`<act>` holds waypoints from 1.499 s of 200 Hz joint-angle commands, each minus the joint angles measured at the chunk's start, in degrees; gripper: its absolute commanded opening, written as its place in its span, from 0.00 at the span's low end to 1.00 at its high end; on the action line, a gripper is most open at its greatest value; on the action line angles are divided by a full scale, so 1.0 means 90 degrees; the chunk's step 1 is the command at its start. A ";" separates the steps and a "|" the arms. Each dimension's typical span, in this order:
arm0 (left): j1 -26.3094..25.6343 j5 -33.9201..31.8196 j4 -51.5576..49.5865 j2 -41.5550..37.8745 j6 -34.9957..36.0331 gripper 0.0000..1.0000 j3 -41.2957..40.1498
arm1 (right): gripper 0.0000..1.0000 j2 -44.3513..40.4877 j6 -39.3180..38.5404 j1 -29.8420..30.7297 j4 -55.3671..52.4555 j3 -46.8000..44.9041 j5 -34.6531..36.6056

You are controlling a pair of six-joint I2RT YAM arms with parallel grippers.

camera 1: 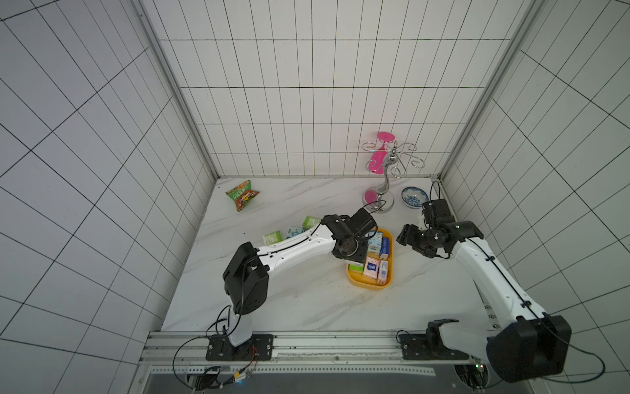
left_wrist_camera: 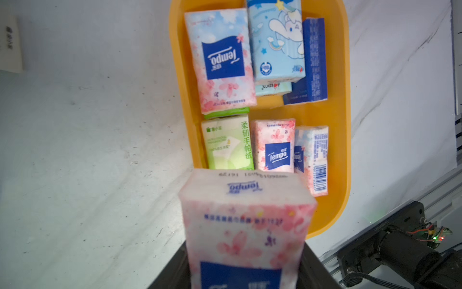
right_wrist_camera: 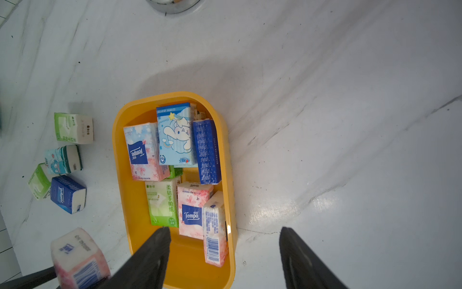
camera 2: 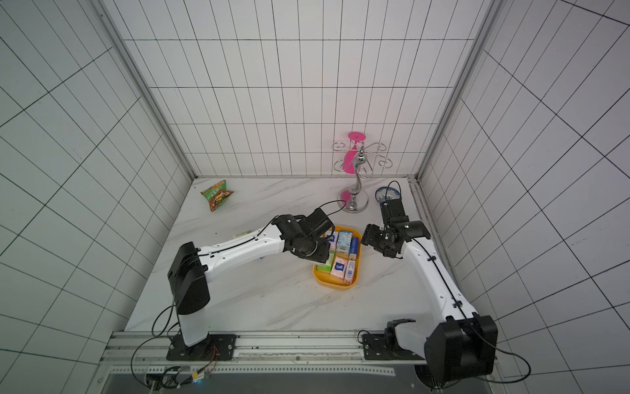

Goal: Put the pocket tissues into the storage box
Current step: Place the pocket tissues in the storage box.

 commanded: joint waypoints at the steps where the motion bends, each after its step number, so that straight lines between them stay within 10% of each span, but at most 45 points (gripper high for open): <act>1: -0.0067 0.0125 -0.0169 0.0379 -0.0020 0.55 0.0318 | 0.73 -0.0149 -0.0088 -0.0066 -0.0132 -0.0145 0.0076; 206: -0.0128 0.0209 -0.0385 0.1590 -0.0245 0.71 0.1853 | 0.73 -0.0506 -0.0347 -0.0382 -0.0378 -0.0156 0.0301; 300: 0.1619 0.0241 0.0167 -0.0737 -0.0013 0.72 -0.0868 | 0.73 -0.0073 0.0180 0.0266 0.0237 -0.0164 -0.0210</act>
